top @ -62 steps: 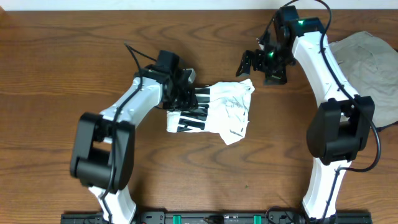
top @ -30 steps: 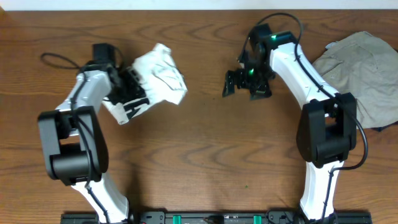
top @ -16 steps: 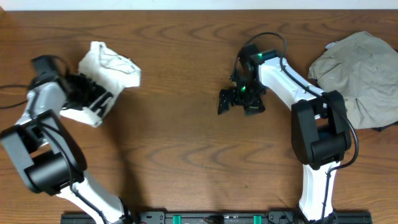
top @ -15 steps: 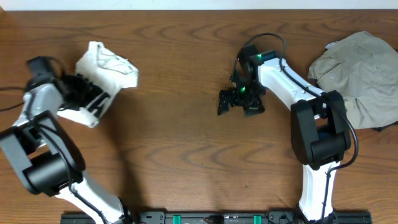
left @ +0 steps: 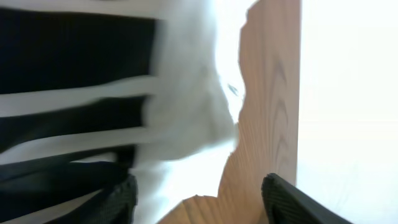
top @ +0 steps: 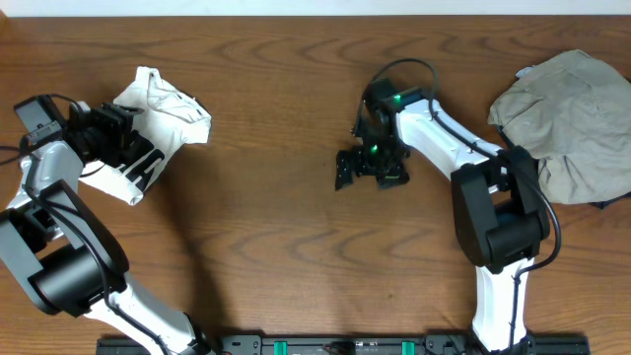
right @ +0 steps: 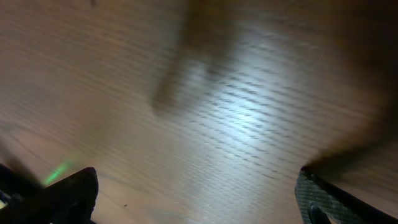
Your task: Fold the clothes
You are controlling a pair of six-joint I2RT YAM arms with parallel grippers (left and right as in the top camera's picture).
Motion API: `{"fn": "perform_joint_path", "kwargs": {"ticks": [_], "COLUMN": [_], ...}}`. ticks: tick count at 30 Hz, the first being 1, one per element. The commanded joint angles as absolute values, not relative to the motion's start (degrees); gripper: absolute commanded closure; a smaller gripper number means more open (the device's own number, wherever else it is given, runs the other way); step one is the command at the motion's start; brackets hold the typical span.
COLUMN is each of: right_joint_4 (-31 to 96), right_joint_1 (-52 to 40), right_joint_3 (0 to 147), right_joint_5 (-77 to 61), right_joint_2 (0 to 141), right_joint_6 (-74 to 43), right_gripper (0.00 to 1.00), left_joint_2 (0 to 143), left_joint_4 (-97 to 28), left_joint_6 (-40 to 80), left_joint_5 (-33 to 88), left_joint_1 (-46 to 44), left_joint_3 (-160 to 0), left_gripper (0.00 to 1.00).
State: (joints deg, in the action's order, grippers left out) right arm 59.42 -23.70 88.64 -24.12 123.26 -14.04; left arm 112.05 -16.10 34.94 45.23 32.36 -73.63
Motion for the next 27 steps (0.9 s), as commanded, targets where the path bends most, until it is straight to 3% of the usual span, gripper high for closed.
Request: {"fn": "perform_joint_path", "kwargs": {"ticks": [1,10,17,21,27], "right_joint_4": [58.9,57.7,54.2,53.5,53.6], "right_joint_1": [-26.1,-31.1,-33.1,-33.1,-33.0], "right_joint_3": [87.2,87.2,87.2,87.2,87.2], "right_joint_5": [-24.7,-24.7,-24.6,-24.6,-25.0], "right_joint_2": [123.5,123.5,123.5,123.5,123.5], "right_joint_6": [-14.6,-14.6,-18.3,-18.4,-18.4], "right_gripper": [0.01,0.01,0.01,0.01,0.01], "left_joint_2": [109.2,109.9,113.2,115.4,119.1], "left_joint_4": [-16.7,-17.1,-17.9,-19.0,-13.5], "left_joint_6": [25.9,16.8,19.0,26.9,33.2], "left_joint_5": [48.9,45.4,44.2,35.7,32.4], "left_joint_1": [32.4,32.4,31.1,28.9,25.7], "left_joint_3": [-73.0,-72.2,-70.5,-70.3,-70.3], "left_gripper": [0.21,0.19,0.19,0.20,0.20]}}
